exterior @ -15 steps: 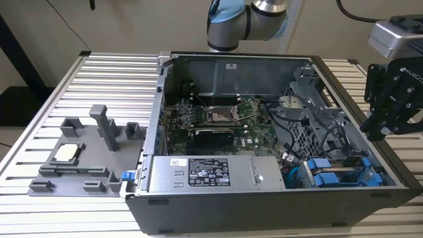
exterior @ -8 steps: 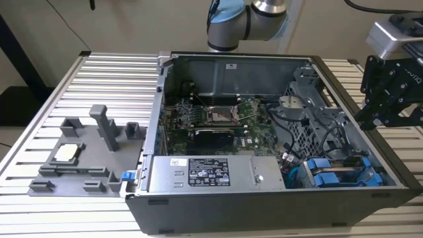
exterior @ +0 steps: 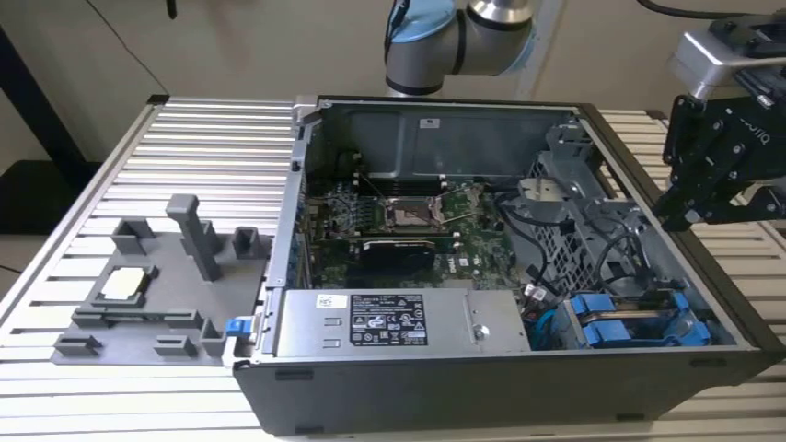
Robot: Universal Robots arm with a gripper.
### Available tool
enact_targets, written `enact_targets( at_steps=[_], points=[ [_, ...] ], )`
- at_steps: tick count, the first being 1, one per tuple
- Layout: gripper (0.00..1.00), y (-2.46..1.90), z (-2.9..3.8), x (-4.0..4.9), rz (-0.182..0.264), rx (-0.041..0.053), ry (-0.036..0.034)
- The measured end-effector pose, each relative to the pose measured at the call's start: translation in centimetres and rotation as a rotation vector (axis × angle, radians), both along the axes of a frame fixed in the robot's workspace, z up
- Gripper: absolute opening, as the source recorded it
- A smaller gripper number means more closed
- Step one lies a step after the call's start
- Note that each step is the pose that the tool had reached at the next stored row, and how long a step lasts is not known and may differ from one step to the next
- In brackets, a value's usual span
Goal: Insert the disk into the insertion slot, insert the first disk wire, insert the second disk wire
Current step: 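Insert the first disk wire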
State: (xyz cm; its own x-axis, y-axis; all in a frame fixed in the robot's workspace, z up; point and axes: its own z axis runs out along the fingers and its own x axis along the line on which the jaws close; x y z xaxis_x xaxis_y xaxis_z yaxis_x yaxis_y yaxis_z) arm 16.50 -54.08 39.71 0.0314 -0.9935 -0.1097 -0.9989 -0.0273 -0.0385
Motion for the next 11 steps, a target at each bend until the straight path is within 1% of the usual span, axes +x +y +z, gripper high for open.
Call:
enact_targets(
  at_steps=[3,5,8,11],
  points=[
    [0.27,0.93,0.0,-0.01,0.0,-0.0002,0.0],
    [0.27,1.42,-0.02,-0.08,0.003,-0.0016,0.0],
    [0.27,2.0,-0.05,-0.25,0.02,-0.0052,0.0],
    [0.27,2.33,-0.07,-0.45,0.036,-0.0131,0.0]
  ],
)
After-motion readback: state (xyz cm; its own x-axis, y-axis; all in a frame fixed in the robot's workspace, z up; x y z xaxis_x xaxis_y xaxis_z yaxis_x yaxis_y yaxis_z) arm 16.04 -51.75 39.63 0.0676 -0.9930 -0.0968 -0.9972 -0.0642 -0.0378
